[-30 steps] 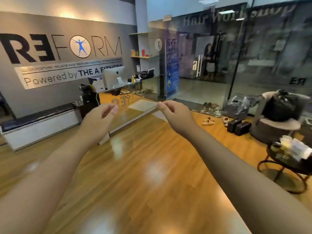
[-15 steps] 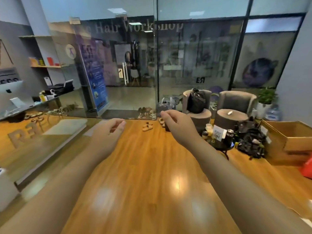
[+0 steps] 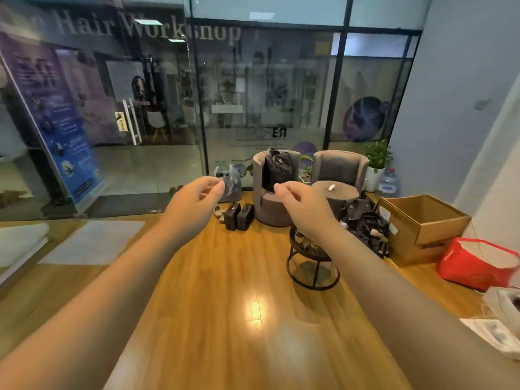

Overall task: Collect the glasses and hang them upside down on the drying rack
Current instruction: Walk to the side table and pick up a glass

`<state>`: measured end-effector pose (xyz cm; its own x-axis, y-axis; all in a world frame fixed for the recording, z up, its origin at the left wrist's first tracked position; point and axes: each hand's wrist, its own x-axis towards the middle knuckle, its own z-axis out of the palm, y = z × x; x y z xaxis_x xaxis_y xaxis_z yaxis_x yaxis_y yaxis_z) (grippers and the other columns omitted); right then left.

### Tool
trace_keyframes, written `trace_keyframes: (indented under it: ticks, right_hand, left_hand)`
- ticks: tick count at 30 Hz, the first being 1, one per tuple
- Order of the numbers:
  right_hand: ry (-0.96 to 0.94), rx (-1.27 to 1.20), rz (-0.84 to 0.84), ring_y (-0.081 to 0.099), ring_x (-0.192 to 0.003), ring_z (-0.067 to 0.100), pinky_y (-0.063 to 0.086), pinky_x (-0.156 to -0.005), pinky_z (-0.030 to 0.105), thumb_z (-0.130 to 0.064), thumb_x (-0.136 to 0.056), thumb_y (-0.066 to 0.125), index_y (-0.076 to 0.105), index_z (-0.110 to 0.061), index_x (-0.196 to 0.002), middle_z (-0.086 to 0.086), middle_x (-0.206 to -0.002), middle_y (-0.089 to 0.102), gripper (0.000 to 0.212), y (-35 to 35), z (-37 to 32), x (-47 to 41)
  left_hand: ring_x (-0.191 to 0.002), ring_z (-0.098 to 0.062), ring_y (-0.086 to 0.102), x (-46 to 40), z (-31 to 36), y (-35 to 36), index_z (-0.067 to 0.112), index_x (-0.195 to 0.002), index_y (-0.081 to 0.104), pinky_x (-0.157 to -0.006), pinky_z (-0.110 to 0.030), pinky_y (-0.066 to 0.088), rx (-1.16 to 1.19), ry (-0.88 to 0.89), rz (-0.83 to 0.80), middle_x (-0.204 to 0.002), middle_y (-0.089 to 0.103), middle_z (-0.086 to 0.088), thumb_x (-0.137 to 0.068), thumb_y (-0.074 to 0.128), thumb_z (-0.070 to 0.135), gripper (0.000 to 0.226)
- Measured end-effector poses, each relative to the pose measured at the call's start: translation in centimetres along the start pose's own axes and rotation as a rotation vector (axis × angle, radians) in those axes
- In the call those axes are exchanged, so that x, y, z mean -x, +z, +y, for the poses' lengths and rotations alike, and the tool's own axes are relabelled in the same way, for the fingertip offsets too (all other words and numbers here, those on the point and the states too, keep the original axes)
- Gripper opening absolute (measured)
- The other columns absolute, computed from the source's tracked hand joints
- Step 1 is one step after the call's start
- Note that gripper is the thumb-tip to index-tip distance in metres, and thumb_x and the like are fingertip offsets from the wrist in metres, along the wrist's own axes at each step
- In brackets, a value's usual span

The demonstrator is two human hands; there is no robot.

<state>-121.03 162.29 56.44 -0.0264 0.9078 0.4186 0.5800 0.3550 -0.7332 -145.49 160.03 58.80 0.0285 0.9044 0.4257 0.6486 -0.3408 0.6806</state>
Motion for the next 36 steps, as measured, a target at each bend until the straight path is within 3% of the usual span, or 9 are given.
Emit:
trace_keyframes:
  ticks: [3,8,14,17,22,24,29,36]
  right_hand:
    - [0.027,0.023,0.059,0.064,-0.103,0.013,0.053,-0.081,0.033,-0.059,-0.101,0.045,0.072,-0.030,-0.116,-0.008,-0.102,0.072,0.042,1.2,2.7,-4.6]
    - [0.139,0.077,0.137,0.058,-0.091,-0.001,0.041,-0.070,0.019,-0.054,-0.104,0.046,0.071,-0.026,-0.122,-0.016,-0.098,0.066,0.042,2.5,7.0,-11.3]
    - [0.265,0.149,0.268,0.064,-0.101,0.006,0.057,-0.085,0.035,-0.059,-0.103,0.044,0.071,-0.028,-0.126,-0.011,-0.109,0.073,0.047,2.6,12.2,-19.9]
    - [0.297,0.198,0.308,0.063,-0.101,0.007,0.056,-0.084,0.032,-0.058,-0.104,0.044,0.070,-0.027,-0.126,-0.009,-0.112,0.072,0.047,1.9,15.1,-23.7]
    - [0.345,0.219,0.347,0.063,-0.100,0.005,0.046,-0.074,0.024,-0.056,-0.105,0.043,0.071,-0.026,-0.126,-0.009,-0.109,0.073,0.045,0.7,22.7,-29.5]
    - [0.358,0.240,0.337,0.062,-0.097,0.003,0.047,-0.074,0.025,-0.055,-0.105,0.044,0.071,-0.026,-0.125,-0.009,-0.108,0.073,0.044,0.2,26.7,-31.7]
    - [0.425,0.282,0.311,0.063,-0.110,0.010,0.056,-0.093,0.037,-0.060,-0.102,0.047,0.066,-0.027,-0.134,-0.008,-0.119,0.072,0.050,-1.9,37.3,-37.7]
    - [0.494,0.448,0.192,0.049,-0.138,0.018,0.049,-0.107,0.045,-0.066,-0.095,0.052,0.053,-0.034,-0.148,-0.008,-0.149,0.058,0.062,-4.8,49.4,-43.8]
  left_hand:
    - [-0.105,-0.005,0.059,-6.8,-2.2,3.0,0.027,-0.129,0.063,-0.081,-0.020,0.045,0.043,0.045,-0.068,-0.114,0.065,0.012,-0.107,0.044,0.045,0.034]
    - [-0.102,0.004,0.056,-18.0,-5.8,8.7,0.031,-0.131,0.062,-0.084,-0.021,0.044,0.111,0.138,-0.218,-0.115,0.063,0.016,-0.107,0.043,0.047,0.035]
    - [-0.114,-0.010,0.058,-30.9,-7.2,16.1,0.029,-0.133,0.062,-0.093,-0.028,0.044,0.192,0.238,-0.366,-0.124,0.064,0.010,-0.106,0.045,0.047,0.037]
    - [-0.113,-0.009,0.058,-35.5,-7.4,21.3,0.026,-0.133,0.063,-0.095,-0.029,0.044,0.208,0.275,-0.422,-0.123,0.065,0.009,-0.106,0.047,0.045,0.037]
    - [-0.112,-0.008,0.056,-41.6,-8.8,31.1,0.026,-0.136,0.060,-0.080,-0.018,0.041,0.221,0.296,-0.524,-0.123,0.063,0.010,-0.106,0.047,0.044,0.037]
    - [-0.113,-0.008,0.056,-44.0,-9.5,35.3,0.025,-0.138,0.060,-0.083,-0.019,0.042,0.215,0.285,-0.535,-0.124,0.064,0.009,-0.106,0.048,0.043,0.038]
    - [-0.115,-0.008,0.056,-50.9,-9.7,46.2,0.023,-0.142,0.057,-0.087,-0.022,0.043,0.158,0.251,-0.595,-0.129,0.063,0.007,-0.105,0.052,0.039,0.041]
    - [-0.129,-0.017,0.054,-58.8,-11.5,59.0,0.026,-0.144,0.055,-0.102,-0.036,0.046,0.133,0.194,-0.587,-0.142,0.059,0.004,-0.103,0.055,0.041,0.044]
